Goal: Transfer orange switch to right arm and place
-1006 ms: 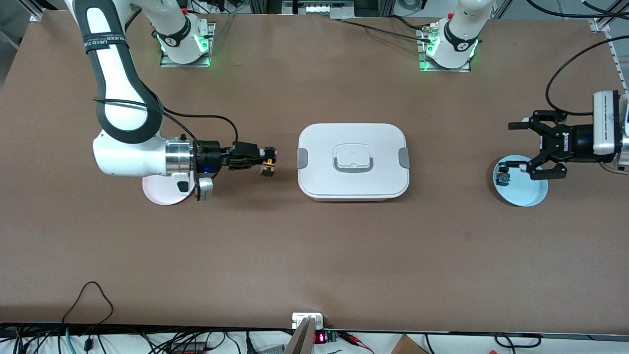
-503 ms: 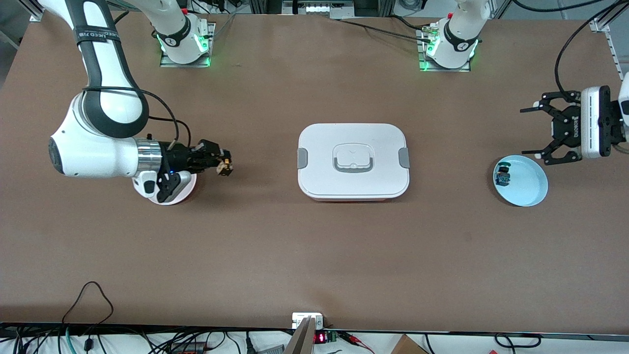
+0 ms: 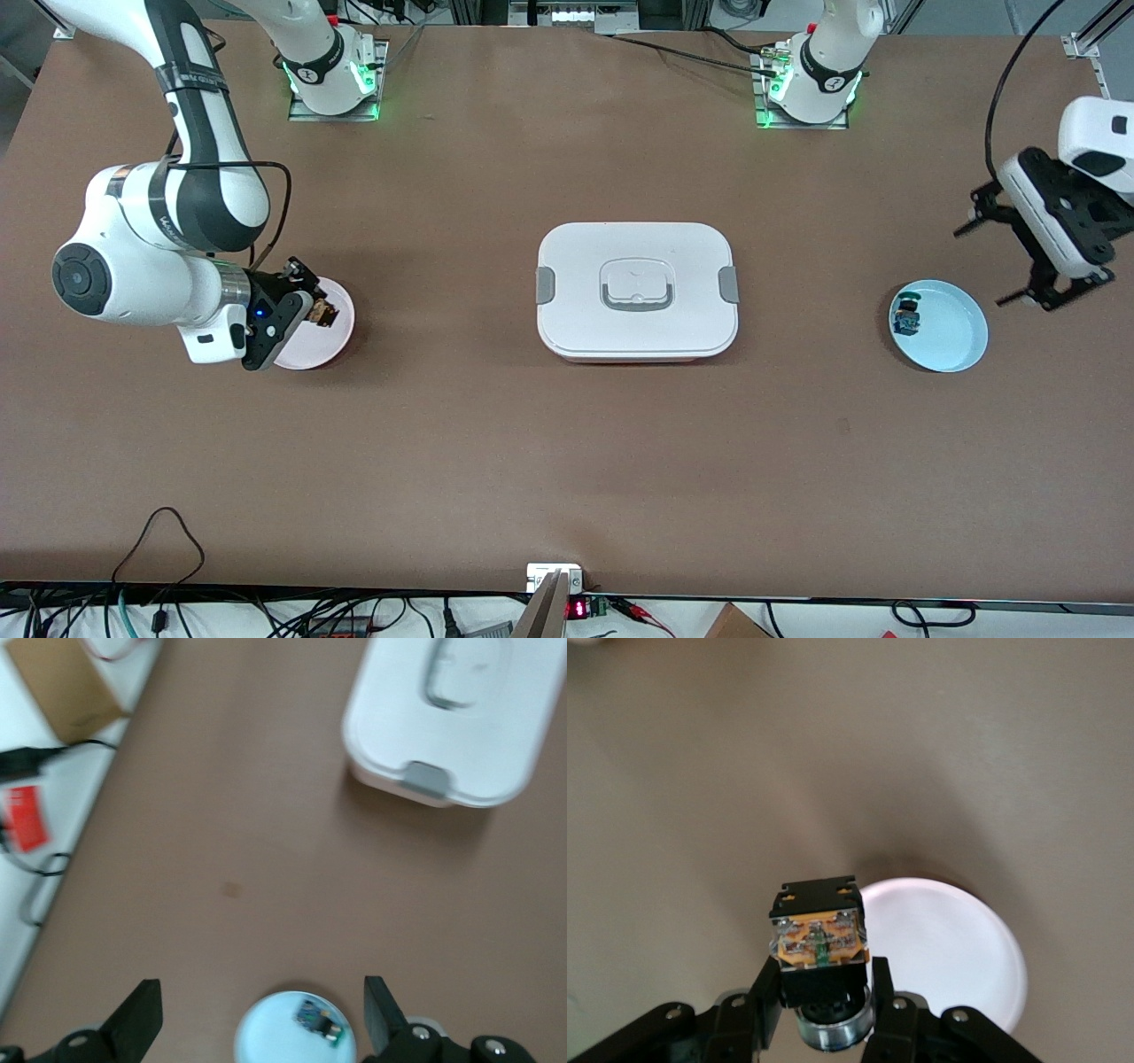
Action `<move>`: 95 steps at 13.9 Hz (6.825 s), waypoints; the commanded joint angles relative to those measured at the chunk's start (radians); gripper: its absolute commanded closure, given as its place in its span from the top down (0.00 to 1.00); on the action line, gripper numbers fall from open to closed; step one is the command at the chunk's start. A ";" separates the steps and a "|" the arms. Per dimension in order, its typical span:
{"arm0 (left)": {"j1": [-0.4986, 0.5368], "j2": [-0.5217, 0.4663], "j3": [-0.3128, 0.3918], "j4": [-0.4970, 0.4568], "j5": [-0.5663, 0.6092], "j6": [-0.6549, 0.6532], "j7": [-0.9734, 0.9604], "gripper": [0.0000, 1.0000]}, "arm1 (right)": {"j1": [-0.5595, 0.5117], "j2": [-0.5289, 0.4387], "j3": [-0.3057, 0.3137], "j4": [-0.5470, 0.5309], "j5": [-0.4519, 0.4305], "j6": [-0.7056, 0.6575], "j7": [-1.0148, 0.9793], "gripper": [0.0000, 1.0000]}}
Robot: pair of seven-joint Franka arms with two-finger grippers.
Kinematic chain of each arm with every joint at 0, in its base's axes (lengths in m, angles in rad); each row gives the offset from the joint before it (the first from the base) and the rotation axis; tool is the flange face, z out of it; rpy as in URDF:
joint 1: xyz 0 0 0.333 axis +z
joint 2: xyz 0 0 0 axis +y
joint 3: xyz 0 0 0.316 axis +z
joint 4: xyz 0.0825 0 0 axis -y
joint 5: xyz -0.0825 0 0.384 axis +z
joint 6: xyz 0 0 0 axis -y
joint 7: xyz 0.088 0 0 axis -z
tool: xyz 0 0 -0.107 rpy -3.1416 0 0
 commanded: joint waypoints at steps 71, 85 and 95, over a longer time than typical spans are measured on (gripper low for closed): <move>0.040 0.039 0.026 0.116 0.200 -0.206 -1.144 1.00 | -0.151 -0.144 0.042 0.308 -0.227 -0.385 0.957 1.00; 0.040 0.044 0.026 0.118 0.197 -0.206 -1.144 1.00 | -0.142 -0.286 0.043 0.103 -0.189 -0.180 0.914 1.00; 0.039 0.044 0.026 0.118 0.197 -0.206 -1.144 1.00 | -0.142 -0.286 0.045 0.114 -0.187 -0.184 0.914 1.00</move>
